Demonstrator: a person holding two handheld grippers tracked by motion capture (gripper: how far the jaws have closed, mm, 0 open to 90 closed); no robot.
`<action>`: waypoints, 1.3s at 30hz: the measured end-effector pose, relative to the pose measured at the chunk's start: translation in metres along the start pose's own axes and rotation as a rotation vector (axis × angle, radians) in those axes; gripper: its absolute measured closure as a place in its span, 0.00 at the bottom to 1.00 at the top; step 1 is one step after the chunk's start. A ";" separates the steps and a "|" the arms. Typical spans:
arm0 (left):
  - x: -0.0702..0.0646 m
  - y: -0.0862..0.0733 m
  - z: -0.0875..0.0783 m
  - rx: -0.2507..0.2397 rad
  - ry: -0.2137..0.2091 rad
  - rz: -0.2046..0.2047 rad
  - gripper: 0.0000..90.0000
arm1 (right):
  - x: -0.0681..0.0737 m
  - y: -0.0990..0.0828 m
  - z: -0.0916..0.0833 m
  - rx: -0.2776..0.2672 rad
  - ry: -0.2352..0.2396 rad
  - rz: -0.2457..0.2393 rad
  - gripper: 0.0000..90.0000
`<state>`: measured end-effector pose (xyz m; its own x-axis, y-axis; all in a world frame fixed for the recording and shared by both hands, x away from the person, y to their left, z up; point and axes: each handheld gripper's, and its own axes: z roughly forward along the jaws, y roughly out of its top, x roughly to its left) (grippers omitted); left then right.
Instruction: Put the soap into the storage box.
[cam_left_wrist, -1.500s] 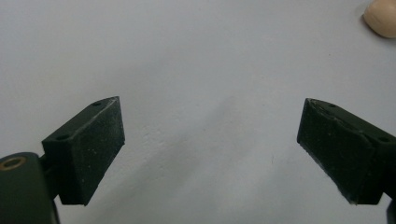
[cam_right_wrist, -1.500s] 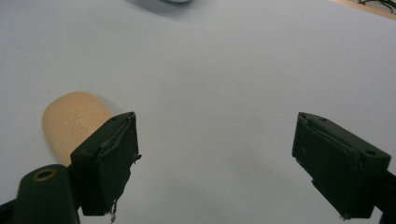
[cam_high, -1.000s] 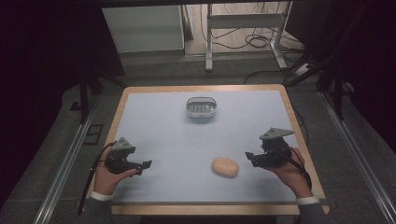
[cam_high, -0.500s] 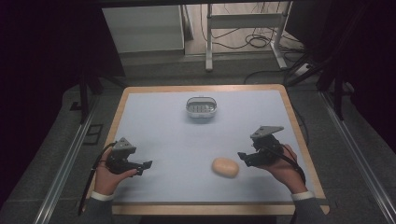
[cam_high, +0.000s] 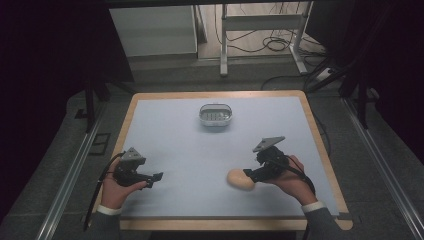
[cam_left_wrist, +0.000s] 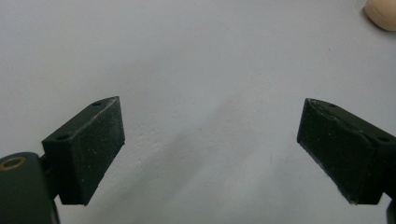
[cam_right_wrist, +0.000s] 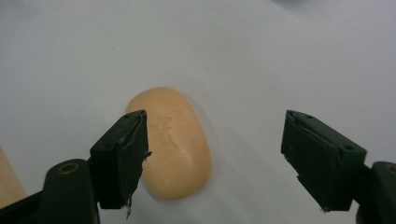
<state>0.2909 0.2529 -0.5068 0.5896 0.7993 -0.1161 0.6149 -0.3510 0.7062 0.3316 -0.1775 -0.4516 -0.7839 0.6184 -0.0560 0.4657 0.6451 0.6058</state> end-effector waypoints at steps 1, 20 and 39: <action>0.000 0.000 0.000 0.001 0.000 0.001 0.09 | 0.001 0.001 0.002 0.004 0.006 -0.007 0.27; -0.001 0.000 0.003 0.008 -0.003 0.005 0.09 | 0.013 0.003 0.024 0.074 0.046 -0.048 0.29; -0.001 0.000 0.004 0.008 -0.003 0.003 0.08 | 0.023 0.000 0.058 0.200 0.094 -0.084 0.29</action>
<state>0.2921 0.2506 -0.5095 0.5934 0.7965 -0.1161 0.6172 -0.3577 0.7008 0.3374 -0.1374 -0.4987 -0.8535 0.5208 -0.0198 0.4622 0.7740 0.4327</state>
